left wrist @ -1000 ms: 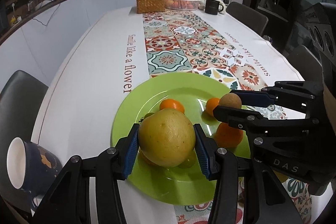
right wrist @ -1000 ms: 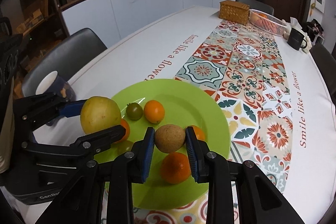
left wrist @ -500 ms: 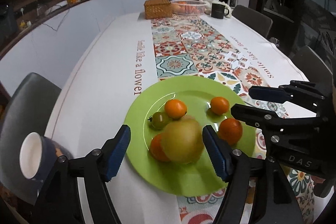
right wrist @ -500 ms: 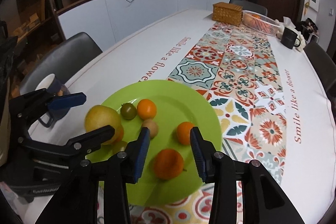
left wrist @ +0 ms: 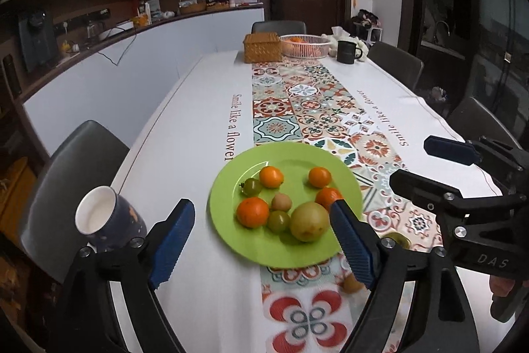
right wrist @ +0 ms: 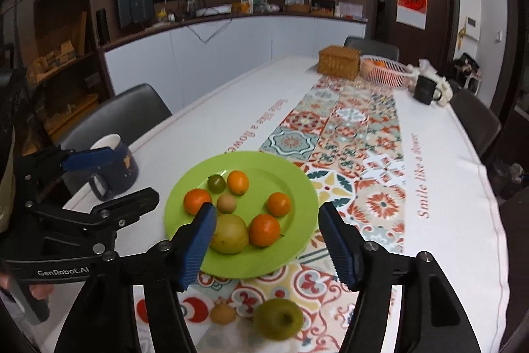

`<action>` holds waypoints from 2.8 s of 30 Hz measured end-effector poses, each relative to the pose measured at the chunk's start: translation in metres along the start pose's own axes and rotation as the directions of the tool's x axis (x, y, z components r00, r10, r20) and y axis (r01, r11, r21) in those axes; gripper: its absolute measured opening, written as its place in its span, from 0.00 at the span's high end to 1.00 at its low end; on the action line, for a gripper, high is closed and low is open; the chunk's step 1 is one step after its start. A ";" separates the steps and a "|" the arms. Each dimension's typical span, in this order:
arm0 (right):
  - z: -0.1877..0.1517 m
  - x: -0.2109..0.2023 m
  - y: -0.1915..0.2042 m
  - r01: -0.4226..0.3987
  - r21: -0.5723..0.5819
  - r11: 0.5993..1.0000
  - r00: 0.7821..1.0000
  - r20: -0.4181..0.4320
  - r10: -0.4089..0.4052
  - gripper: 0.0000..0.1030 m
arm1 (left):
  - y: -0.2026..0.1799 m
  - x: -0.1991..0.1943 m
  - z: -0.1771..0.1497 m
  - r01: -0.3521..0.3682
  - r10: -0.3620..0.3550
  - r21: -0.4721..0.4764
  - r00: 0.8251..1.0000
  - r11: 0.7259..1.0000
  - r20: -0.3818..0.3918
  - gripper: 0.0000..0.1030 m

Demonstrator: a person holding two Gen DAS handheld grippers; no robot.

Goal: Organize fruits
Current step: 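Withdraw both tools toward the green apple and the last kiwi, then close the left tool on the last brown kiwi while the right tool grips the green apple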

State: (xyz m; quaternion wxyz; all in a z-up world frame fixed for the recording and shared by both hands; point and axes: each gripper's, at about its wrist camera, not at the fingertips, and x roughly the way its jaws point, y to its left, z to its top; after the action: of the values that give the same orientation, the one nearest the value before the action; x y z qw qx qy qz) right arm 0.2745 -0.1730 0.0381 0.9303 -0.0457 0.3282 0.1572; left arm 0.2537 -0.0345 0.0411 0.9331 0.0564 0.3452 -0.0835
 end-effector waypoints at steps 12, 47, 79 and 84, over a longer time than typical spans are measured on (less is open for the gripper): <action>-0.026 -0.051 0.002 0.007 -0.053 0.999 0.999 0.048 -0.005 0.29 | -0.032 -0.042 -0.024 -0.003 0.002 0.039 0.999 0.999 0.036 0.16; -0.102 0.039 -0.016 -0.103 -0.247 0.964 0.956 -0.291 0.028 0.29 | -0.082 0.066 -0.088 0.251 -0.199 0.213 0.951 0.944 -0.236 0.38; -0.103 0.047 -0.024 -0.132 -0.019 0.991 0.962 -0.244 0.124 0.52 | -0.069 0.045 -0.083 0.241 -0.235 0.012 0.954 0.970 -0.188 0.75; -0.099 0.024 -0.022 -0.116 0.023 0.993 0.974 -0.193 0.118 0.52 | -0.062 0.026 -0.082 0.222 -0.223 -0.024 0.962 0.975 -0.157 0.75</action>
State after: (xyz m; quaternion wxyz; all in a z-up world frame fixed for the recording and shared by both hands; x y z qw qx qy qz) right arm 0.2399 -0.2058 -0.0545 0.8832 -0.0362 0.4204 0.2048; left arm 0.2085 -0.0852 -0.0409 0.8876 0.0209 0.4227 -0.1819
